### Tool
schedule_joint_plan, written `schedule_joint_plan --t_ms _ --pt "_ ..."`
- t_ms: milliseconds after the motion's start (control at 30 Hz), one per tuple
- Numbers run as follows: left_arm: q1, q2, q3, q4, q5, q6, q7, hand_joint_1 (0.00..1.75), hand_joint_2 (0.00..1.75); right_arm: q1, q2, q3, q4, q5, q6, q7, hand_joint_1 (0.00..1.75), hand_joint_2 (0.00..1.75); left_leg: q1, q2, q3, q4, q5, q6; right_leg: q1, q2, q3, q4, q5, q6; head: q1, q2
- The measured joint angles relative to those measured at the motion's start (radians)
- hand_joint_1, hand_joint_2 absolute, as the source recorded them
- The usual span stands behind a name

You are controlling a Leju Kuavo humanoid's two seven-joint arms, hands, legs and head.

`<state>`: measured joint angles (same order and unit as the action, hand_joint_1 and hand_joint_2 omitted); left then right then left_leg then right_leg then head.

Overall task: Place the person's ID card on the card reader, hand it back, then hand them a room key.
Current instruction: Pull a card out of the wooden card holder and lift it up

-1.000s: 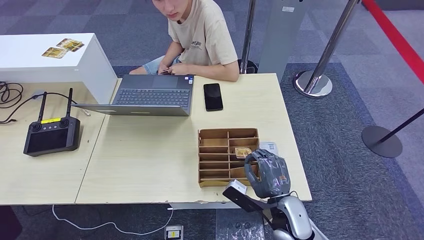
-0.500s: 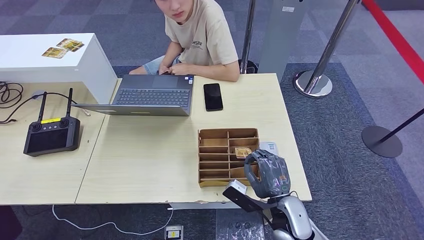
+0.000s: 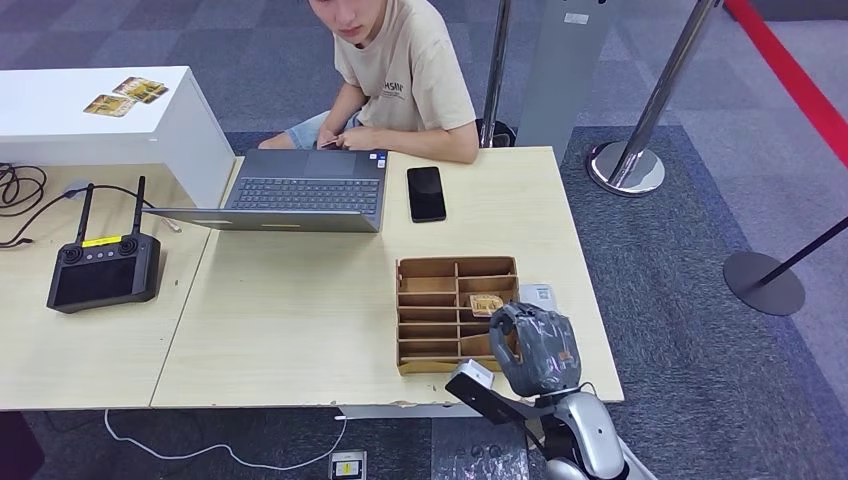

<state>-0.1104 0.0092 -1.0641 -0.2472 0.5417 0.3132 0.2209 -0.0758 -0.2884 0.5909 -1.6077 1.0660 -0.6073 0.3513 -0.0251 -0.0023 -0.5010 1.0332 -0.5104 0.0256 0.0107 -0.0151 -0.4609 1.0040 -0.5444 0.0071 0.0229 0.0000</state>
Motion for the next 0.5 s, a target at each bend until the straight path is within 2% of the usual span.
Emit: schedule_joint_plan --t_ms 167,333,400,500 --pt "0.000 0.000 0.000 0.000 0.000 0.000 0.001 0.00 0.00 0.000 0.000 0.000 0.000 -0.001 0.000 0.000 1.17 1.75 0.000 0.000 0.000 0.000 0.000 0.000 0.000 0.000 0.000 0.000 0.000 0.000 0.000 0.000" --pt "0.000 0.000 0.000 0.000 -0.002 -0.001 0.003 0.00 0.00 0.000 0.000 0.000 0.000 -0.001 0.000 0.000 0.84 1.75 0.000 0.000 0.000 0.000 0.000 0.000 0.000 0.000 0.000 0.000 0.000 0.000 0.000 0.000" --pt "0.000 0.000 -0.001 0.000 -0.007 -0.005 0.003 0.00 0.00 -0.004 0.000 0.000 0.003 -0.006 0.004 -0.004 0.62 1.75 0.000 0.000 0.000 0.000 0.000 0.000 0.000 0.000 0.000 0.000 0.000 0.000 0.000 0.000" --pt "-0.001 0.000 -0.003 0.000 -0.014 -0.010 0.003 0.00 0.00 -0.022 0.000 0.000 0.014 -0.021 0.016 -0.016 0.57 1.75 0.000 0.000 0.000 0.000 0.000 0.000 0.000 0.000 0.000 0.000 0.000 0.000 0.000 0.000"
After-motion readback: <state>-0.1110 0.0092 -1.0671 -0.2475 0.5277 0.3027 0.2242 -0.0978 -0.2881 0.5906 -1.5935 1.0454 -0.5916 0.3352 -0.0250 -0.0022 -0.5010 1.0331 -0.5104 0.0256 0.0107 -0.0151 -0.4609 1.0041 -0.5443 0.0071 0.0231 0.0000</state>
